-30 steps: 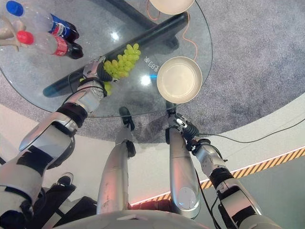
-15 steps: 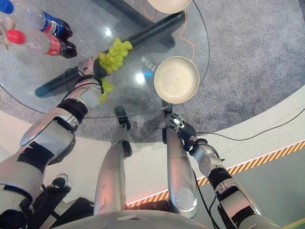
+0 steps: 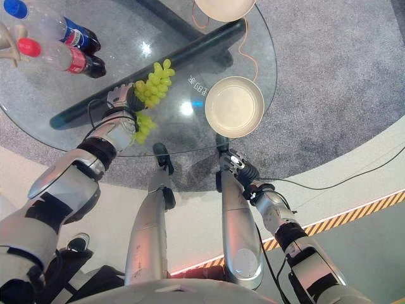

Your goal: Pick up fruits into the plate

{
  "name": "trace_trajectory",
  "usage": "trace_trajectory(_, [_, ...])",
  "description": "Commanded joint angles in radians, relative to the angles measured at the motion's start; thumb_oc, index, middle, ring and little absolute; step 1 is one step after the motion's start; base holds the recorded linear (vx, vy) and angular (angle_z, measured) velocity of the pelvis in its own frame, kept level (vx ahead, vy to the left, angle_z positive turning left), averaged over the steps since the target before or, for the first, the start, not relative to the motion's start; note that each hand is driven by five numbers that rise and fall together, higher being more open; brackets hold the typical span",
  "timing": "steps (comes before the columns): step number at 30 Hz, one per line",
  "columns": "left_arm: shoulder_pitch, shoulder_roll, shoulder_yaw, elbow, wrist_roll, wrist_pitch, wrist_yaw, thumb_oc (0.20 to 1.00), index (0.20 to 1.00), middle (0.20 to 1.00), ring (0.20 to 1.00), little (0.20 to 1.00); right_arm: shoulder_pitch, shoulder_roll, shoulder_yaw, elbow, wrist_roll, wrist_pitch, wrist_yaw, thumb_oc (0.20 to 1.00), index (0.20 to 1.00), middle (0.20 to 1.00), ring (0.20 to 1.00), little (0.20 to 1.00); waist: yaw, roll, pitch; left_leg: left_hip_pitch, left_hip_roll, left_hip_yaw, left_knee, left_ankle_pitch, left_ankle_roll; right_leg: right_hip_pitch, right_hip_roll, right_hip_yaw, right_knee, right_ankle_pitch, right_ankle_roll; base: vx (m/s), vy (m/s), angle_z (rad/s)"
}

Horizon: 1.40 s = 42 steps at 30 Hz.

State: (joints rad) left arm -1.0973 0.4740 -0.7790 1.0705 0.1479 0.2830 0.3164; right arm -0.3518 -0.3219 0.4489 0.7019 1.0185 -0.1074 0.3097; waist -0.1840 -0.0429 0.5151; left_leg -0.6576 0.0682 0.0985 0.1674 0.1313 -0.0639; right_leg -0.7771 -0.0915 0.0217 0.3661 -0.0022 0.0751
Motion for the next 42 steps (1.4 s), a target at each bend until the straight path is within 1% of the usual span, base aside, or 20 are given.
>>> trace_trajectory(1, [0.042, 0.040, 0.084, -0.073, -0.059, -0.044, -0.007, 0.200, 0.200, 0.200, 0.200, 0.200, 0.081, 0.013, 0.002, -0.132, 0.031, -0.025, 0.031, 1.000, 1.000, 1.000, 1.000, 1.000, 0.007, 0.015, 0.005, 0.062, -0.085, -0.035, 0.014, -0.065, 0.035, 0.089, 0.121, -0.004, -0.106, 0.076, -0.019, 0.00, -0.008, 0.05])
trace_trajectory(7, [0.110, 0.079, 0.138, -0.200, -0.120, -0.113, -0.036, 0.200, 0.200, 0.200, 0.200, 0.200, 0.109, 0.015, -0.022, -0.236, 0.055, -0.042, 0.030, 1.000, 1.000, 1.000, 1.000, 1.000, 0.027, 0.023, 0.005, 0.153, -0.083, -0.041, -0.029, -0.067, 0.033, 0.173, 0.107, -0.024, -0.132, 0.070, -0.009, 0.01, -0.002, 0.02])
trace_trajectory(14, [0.206, 0.144, 0.207, -0.380, -0.185, -0.177, -0.075, 0.200, 0.200, 0.200, 0.200, 0.200, 0.128, 0.008, -0.070, -0.363, 0.003, -0.046, 0.013, 1.000, 1.000, 1.000, 1.000, 1.000, 0.059, 0.025, 0.005, 0.280, -0.078, -0.045, -0.073, -0.072, 0.031, 0.296, 0.089, -0.049, -0.160, 0.057, 0.002, 0.03, -0.011, 0.07])
trace_trajectory(17, [0.257, 0.185, 0.238, -0.478, -0.226, -0.190, -0.113, 0.200, 0.200, 0.200, 0.200, 0.200, 0.132, -0.011, -0.103, -0.429, -0.032, -0.017, -0.011, 1.000, 1.000, 1.000, 1.000, 1.000, 0.074, 0.025, -0.002, 0.339, -0.079, -0.055, -0.082, -0.081, 0.032, 0.356, 0.081, -0.060, -0.164, 0.044, 0.005, 0.07, -0.018, 0.09])
trace_trajectory(18, [0.274, 0.193, 0.247, -0.500, -0.233, -0.199, -0.120, 0.200, 0.200, 0.200, 0.200, 0.200, 0.135, -0.015, -0.108, -0.443, -0.049, -0.014, -0.013, 1.000, 1.000, 1.000, 1.000, 1.000, 0.078, 0.026, -0.011, 0.351, -0.079, -0.057, -0.087, -0.083, 0.031, 0.368, 0.078, -0.064, -0.166, 0.041, 0.005, 0.08, -0.010, 0.18])
trace_trajectory(21, [0.334, 0.227, 0.276, -0.583, -0.239, -0.229, -0.154, 0.200, 0.200, 0.200, 0.200, 0.200, 0.138, -0.042, -0.141, -0.490, -0.072, 0.026, -0.027, 1.000, 1.000, 1.000, 1.000, 1.000, 0.094, 0.028, -0.048, 0.392, -0.080, -0.064, -0.099, -0.089, 0.031, 0.414, 0.068, -0.078, -0.179, 0.033, 0.006, 0.09, -0.016, 0.13])
trace_trajectory(25, [0.427, 0.262, 0.330, -0.714, -0.214, -0.242, -0.211, 0.200, 0.200, 0.200, 0.200, 0.200, 0.139, -0.076, -0.181, -0.541, -0.086, 0.081, -0.043, 1.000, 1.000, 1.000, 1.000, 1.000, 0.113, 0.030, -0.098, 0.450, -0.077, -0.067, -0.109, -0.100, 0.027, 0.487, 0.056, -0.093, -0.208, 0.024, 0.004, 0.10, -0.002, 0.09])
trace_trajectory(29, [0.503, 0.279, 0.374, -0.831, -0.189, -0.237, -0.268, 0.200, 0.200, 0.200, 0.200, 0.200, 0.139, -0.088, -0.204, -0.589, -0.078, 0.122, -0.074, 1.000, 1.000, 1.000, 1.000, 1.000, 0.130, 0.033, -0.145, 0.504, -0.076, -0.068, -0.121, -0.107, 0.026, 0.559, 0.047, -0.103, -0.238, 0.018, 0.003, 0.12, 0.000, 0.10])
trace_trajectory(31, [0.558, 0.276, 0.403, -0.919, -0.159, -0.227, -0.313, 0.200, 0.200, 0.200, 0.200, 0.200, 0.146, -0.078, -0.208, -0.621, -0.072, 0.144, -0.089, 1.000, 1.000, 1.000, 1.000, 1.000, 0.143, 0.033, -0.184, 0.553, -0.077, -0.066, -0.138, -0.114, 0.027, 0.625, 0.042, -0.108, -0.272, 0.016, 0.005, 0.18, 0.003, 0.08])
trace_trajectory(33, [0.577, 0.273, 0.410, -0.941, -0.144, -0.229, -0.331, 0.200, 0.200, 0.200, 0.200, 0.200, 0.148, -0.074, -0.207, -0.631, -0.072, 0.150, -0.092, 1.000, 1.000, 1.000, 1.000, 1.000, 0.147, 0.033, -0.198, 0.572, -0.078, -0.066, -0.143, -0.118, 0.028, 0.649, 0.041, -0.109, -0.285, 0.016, 0.006, 0.13, 0.006, 0.05])
trace_trajectory(35, [0.612, 0.259, 0.413, -0.985, -0.117, -0.221, -0.379, 0.200, 0.200, 0.200, 0.200, 0.200, 0.148, -0.058, -0.196, -0.640, -0.092, 0.163, -0.111, 1.000, 1.000, 1.000, 1.000, 1.000, 0.160, 0.033, -0.235, 0.609, -0.081, -0.068, -0.153, -0.123, 0.031, 0.694, 0.037, -0.113, -0.306, 0.016, 0.008, 0.17, 0.021, 0.05])
trace_trajectory(37, [0.639, 0.254, 0.412, -1.019, -0.105, -0.213, -0.414, 0.200, 0.200, 0.200, 0.200, 0.200, 0.153, -0.052, -0.187, -0.653, -0.094, 0.175, -0.121, 1.000, 1.000, 1.000, 1.000, 1.000, 0.168, 0.036, -0.257, 0.629, -0.083, -0.070, -0.154, -0.127, 0.032, 0.722, 0.032, -0.117, -0.317, 0.017, 0.009, 0.15, 0.031, 0.14])
trace_trajectory(42, [0.682, 0.243, 0.393, -1.065, -0.055, -0.207, -0.492, 0.200, 0.200, 0.200, 0.200, 0.200, 0.176, -0.047, -0.173, -0.674, -0.063, 0.191, -0.129, 1.000, 1.000, 1.000, 1.000, 1.000, 0.186, 0.040, -0.305, 0.679, -0.087, -0.074, -0.161, -0.137, 0.035, 0.783, 0.022, -0.138, -0.345, 0.021, 0.015, 0.13, 0.029, 0.09])
